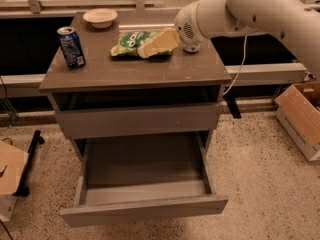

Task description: Place green rice chip bag into middle drawer

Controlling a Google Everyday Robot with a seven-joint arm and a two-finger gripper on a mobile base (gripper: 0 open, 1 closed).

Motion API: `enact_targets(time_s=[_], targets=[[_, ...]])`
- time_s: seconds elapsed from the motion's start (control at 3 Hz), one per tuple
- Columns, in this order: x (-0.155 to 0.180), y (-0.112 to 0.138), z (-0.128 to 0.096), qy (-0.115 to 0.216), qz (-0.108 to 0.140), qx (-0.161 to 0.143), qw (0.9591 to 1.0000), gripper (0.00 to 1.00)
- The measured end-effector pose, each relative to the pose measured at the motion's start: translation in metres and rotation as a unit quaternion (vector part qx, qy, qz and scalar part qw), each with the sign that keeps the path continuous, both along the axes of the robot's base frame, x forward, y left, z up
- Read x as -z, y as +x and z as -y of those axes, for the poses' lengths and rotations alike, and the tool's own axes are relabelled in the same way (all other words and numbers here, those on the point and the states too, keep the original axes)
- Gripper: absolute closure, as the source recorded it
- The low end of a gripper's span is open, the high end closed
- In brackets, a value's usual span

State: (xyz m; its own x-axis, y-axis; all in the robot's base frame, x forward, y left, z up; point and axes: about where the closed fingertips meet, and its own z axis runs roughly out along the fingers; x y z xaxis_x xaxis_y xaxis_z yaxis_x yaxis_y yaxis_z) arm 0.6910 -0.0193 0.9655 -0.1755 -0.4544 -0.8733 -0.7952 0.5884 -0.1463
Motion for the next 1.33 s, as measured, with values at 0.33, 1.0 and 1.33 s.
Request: enact_targets(time_s=[0.33, 1.0, 1.33], targets=[[0.017, 0.026, -0.012, 0.040, -0.001, 0.031, 0.9987, 0.00], [0.063, 0.088, -0.020, 0.075, -0.005, 0.076, 0.9942, 0.00], [0.081, 0.117, -0.016, 0.080, -0.007, 0.092, 0.9925, 0.00]])
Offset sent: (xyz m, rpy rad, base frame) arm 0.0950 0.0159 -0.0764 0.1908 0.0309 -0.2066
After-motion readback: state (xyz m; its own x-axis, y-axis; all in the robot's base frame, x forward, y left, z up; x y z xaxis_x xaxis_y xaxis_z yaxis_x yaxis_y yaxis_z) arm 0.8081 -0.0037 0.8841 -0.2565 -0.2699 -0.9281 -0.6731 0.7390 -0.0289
